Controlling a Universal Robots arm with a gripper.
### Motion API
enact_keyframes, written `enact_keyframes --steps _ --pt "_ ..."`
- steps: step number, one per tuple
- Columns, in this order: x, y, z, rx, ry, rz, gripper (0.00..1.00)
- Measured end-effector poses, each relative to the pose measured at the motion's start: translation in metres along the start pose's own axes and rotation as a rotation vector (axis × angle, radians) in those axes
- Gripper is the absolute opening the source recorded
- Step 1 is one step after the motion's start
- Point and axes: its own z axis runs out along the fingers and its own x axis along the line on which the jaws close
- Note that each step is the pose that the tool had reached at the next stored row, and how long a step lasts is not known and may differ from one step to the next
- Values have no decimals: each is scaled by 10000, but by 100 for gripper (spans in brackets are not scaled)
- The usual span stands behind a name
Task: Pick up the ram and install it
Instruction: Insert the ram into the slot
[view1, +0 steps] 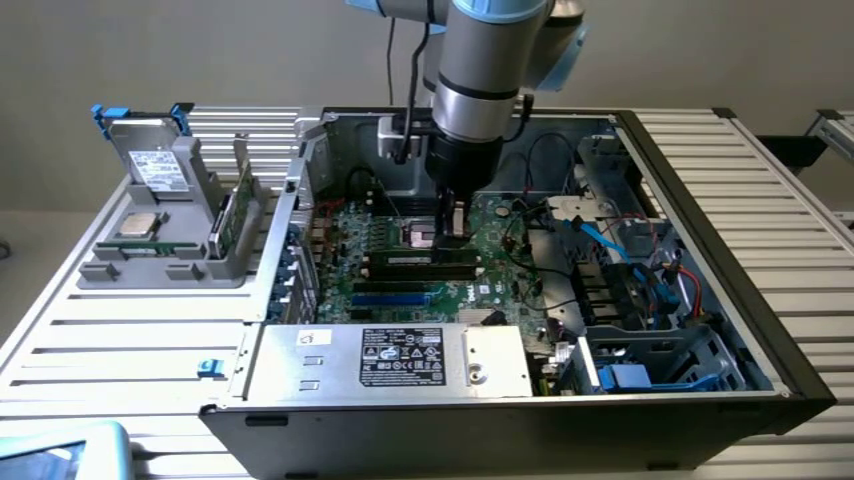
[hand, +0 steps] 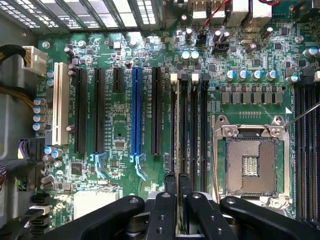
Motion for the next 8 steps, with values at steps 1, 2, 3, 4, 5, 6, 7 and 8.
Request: enact_keyframes --steps 1,2,3,4,5,6,7,8 --pt "7 0 0 -14 -2 -1 15" --pt "13 0 1 -20 -3 -1 15" --pt "14 0 1 -25 -3 -1 15" --pt "14 0 1 -32 -2 0 15" --pt "14 0 0 -36 -2 -1 15" --pt "15 0 1 -45 -3 -2 15" --pt "15 0 1 -56 -2 -4 15" --pt "15 0 1 -66 -2 -4 15"
